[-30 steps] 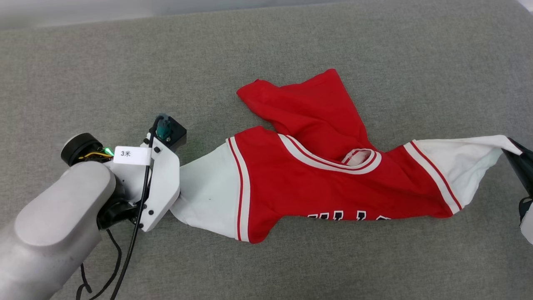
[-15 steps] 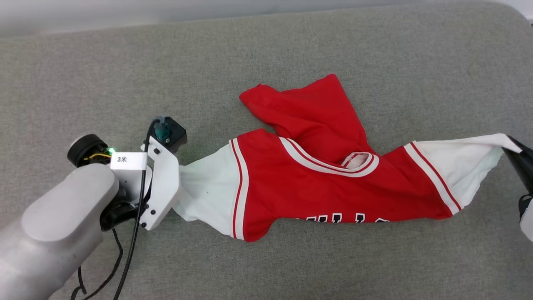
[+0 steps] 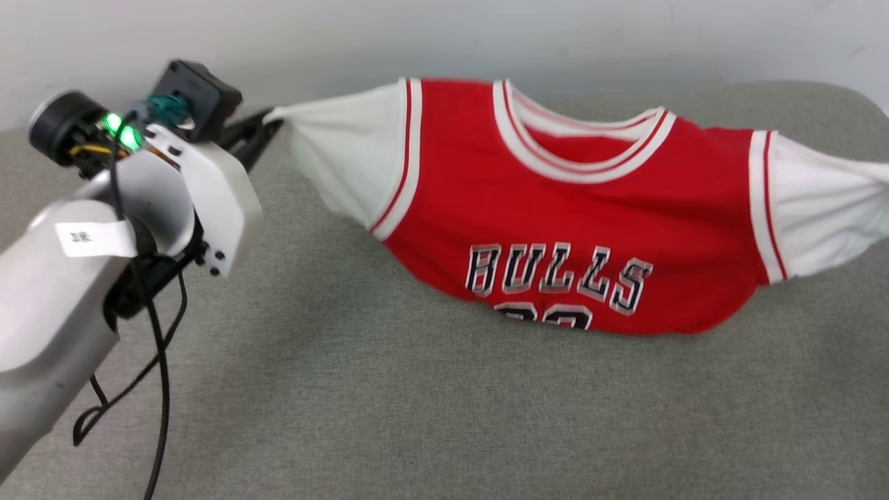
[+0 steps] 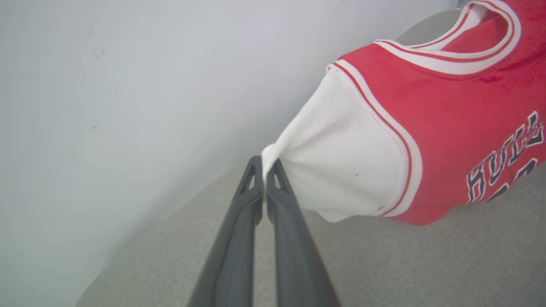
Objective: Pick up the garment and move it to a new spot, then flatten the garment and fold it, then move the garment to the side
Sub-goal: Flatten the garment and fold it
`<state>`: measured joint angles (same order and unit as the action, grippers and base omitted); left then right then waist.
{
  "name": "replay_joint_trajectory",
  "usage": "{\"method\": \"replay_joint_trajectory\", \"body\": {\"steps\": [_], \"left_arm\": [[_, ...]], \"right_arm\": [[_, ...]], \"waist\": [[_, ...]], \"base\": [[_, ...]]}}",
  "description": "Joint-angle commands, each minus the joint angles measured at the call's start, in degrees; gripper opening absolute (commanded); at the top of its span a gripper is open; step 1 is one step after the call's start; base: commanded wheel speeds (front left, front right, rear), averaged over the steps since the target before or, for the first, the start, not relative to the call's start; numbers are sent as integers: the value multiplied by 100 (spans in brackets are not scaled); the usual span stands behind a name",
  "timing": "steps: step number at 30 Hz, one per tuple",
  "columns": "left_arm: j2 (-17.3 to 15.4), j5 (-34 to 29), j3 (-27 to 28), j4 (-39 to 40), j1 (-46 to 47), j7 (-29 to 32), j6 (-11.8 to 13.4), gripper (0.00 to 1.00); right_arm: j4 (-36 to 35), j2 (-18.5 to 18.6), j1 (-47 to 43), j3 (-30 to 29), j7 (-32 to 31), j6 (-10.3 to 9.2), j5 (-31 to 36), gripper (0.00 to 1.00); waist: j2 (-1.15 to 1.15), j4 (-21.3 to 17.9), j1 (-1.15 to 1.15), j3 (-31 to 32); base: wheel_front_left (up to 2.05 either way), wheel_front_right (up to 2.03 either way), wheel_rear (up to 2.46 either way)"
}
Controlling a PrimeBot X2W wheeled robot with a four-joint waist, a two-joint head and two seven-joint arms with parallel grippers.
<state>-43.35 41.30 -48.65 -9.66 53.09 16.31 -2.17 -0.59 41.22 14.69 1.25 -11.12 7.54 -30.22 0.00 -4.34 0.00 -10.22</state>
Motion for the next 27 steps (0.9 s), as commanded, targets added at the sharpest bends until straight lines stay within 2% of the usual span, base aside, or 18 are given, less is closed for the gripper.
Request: {"method": "replay_joint_trajectory", "body": {"steps": [1,10,16,20,27], "left_arm": [[-43,-66,73,107,90,-107,72,0],[-269,-197,636,1080,465,-555,558,0],[-346,-178,959,1447,797,-630,724,0],[-280,-181,1034,1476,1107,-545,673,0],[99,-94,1164,1218,1931,-449,534,0]], "right_arm": [[-40,34,100,-53,22,-10,7,0],[-333,168,582,-453,31,-10,67,0],[-443,325,1115,-616,13,-10,12,0],[-446,440,1576,-599,-39,-10,-90,0],[-188,617,2690,-291,-69,-10,-263,0]], "waist": [[0,61,0,96],[0,158,0,304],[0,228,0,288],[0,275,0,175],[0,335,0,-379]], "base": [[0,0,0],[0,0,0],[0,0,0],[0,0,0],[0,0,0]]}}
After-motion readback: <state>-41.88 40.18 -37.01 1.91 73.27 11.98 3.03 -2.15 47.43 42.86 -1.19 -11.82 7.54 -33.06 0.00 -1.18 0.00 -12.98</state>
